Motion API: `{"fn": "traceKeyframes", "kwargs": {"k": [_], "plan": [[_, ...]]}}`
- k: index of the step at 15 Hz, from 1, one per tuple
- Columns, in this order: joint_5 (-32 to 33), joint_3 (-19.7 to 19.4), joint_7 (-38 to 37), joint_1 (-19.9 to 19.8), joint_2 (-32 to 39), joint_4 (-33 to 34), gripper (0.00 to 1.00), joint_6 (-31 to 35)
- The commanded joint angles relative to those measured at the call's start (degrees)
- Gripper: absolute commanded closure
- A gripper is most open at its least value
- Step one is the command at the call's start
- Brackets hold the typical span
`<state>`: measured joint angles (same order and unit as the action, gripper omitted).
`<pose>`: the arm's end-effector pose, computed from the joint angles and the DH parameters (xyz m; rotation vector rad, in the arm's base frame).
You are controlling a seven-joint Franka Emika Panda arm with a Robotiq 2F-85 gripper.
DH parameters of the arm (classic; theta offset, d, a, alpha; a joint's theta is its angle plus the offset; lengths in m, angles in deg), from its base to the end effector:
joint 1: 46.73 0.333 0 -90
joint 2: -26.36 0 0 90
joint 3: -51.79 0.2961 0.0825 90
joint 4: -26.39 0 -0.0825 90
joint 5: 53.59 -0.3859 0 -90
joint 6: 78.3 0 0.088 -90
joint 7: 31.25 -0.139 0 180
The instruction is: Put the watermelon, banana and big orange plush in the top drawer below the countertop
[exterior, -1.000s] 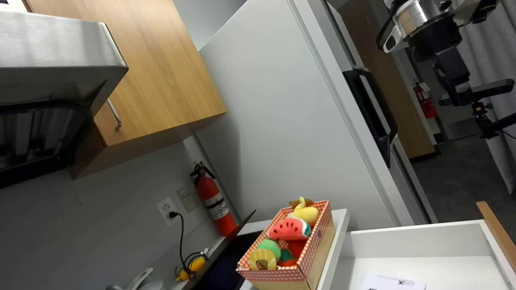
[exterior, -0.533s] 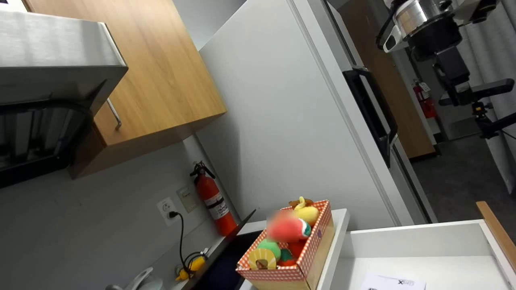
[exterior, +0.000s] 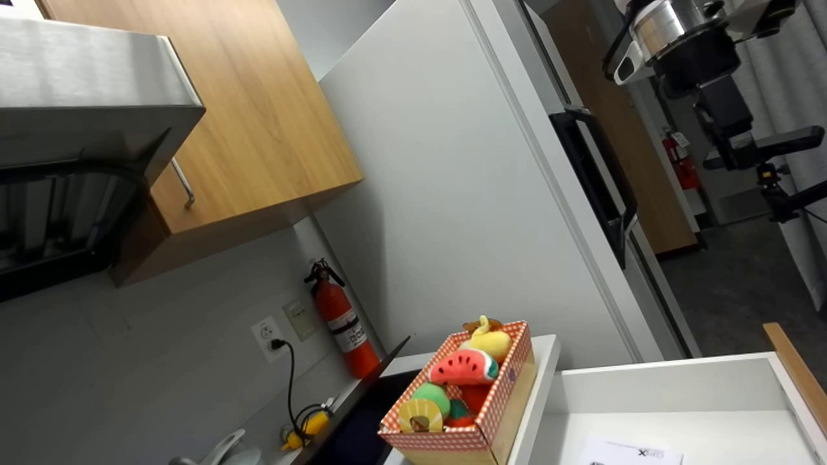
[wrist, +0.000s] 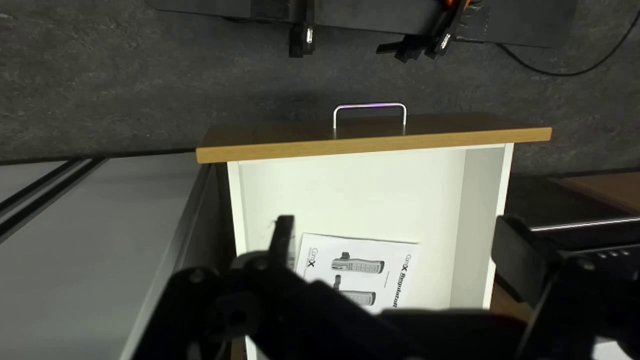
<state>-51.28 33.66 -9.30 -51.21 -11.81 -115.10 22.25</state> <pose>0.3320 -0.1439 0.4531 -2.9703 -0.1023 0.0201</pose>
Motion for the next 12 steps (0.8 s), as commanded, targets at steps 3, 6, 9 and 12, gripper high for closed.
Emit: {"fn": "traceKeyframes", "kwargs": {"k": [3, 6, 9, 12], "plan": [[-0.18, 0.80, 0.62, -0.83, 0.31, 0.26, 0.00, -0.52], [-0.07, 0.86, 0.83, -0.78, 0.55, 0.57, 0.00, -1.48], [0.18, 0.83, 1.35, -0.69, 0.96, 0.93, 0.00, -2.52], [1.27, 1.09, 1.79, -0.79, 1.75, 1.68, 0.00, -5.11]]}}
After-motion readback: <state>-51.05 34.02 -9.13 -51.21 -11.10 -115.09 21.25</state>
